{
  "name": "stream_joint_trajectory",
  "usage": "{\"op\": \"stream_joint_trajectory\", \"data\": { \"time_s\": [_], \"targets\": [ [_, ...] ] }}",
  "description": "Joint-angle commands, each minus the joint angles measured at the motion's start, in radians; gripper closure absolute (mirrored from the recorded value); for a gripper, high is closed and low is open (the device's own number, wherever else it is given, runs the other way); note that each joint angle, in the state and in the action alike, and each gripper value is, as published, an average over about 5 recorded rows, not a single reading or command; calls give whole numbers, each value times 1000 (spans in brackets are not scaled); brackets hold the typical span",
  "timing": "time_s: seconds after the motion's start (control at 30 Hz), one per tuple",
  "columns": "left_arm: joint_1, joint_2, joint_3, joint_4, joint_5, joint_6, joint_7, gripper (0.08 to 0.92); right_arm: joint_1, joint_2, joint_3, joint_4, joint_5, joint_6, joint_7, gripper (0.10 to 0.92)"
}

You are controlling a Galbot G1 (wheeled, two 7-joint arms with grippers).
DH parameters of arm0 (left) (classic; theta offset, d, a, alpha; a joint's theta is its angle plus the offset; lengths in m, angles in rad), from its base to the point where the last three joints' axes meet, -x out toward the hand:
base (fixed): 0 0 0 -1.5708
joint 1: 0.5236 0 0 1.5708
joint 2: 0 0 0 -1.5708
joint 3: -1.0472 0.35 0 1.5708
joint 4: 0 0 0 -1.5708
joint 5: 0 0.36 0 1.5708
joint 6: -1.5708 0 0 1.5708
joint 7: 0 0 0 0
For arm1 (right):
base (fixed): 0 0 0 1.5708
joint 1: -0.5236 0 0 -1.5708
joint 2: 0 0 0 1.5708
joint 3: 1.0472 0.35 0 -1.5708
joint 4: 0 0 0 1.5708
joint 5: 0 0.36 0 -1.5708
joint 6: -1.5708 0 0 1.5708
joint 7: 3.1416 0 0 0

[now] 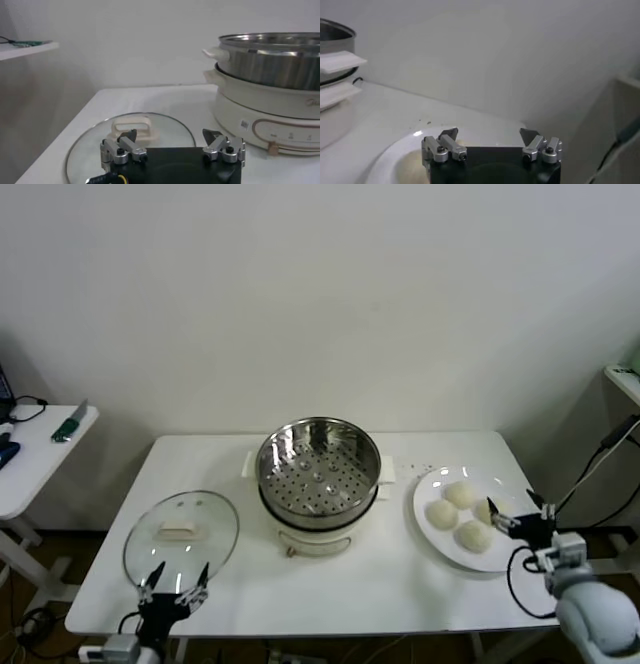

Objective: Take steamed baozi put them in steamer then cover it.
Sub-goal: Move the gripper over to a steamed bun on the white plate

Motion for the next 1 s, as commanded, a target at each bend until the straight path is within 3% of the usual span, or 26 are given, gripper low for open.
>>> {"op": "stream_joint_trajectory", "data": {
  "time_s": [0.03,0.27,0.43,0.7,1.0],
  "targets": [
    [-8,-3,6,-5,23,8,0,177,355,-317,-202,-157,-13,-80,-234,203],
    [-22,-5,24,2,55,13,2,177,707,-482,-602,-293,-107,-16,-548,203],
    [-24,-3,26,8,65,11,2,177,1100,-494,-1012,-351,-162,55,-785,203],
    [1,-10,21,1,62,-2,0,177,1665,-384,-1651,-552,-298,223,-1097,203],
    [17,-34,21,0,65,-15,-2,177,1774,-166,-1828,-811,-307,291,-1187,203]
  ]
}}
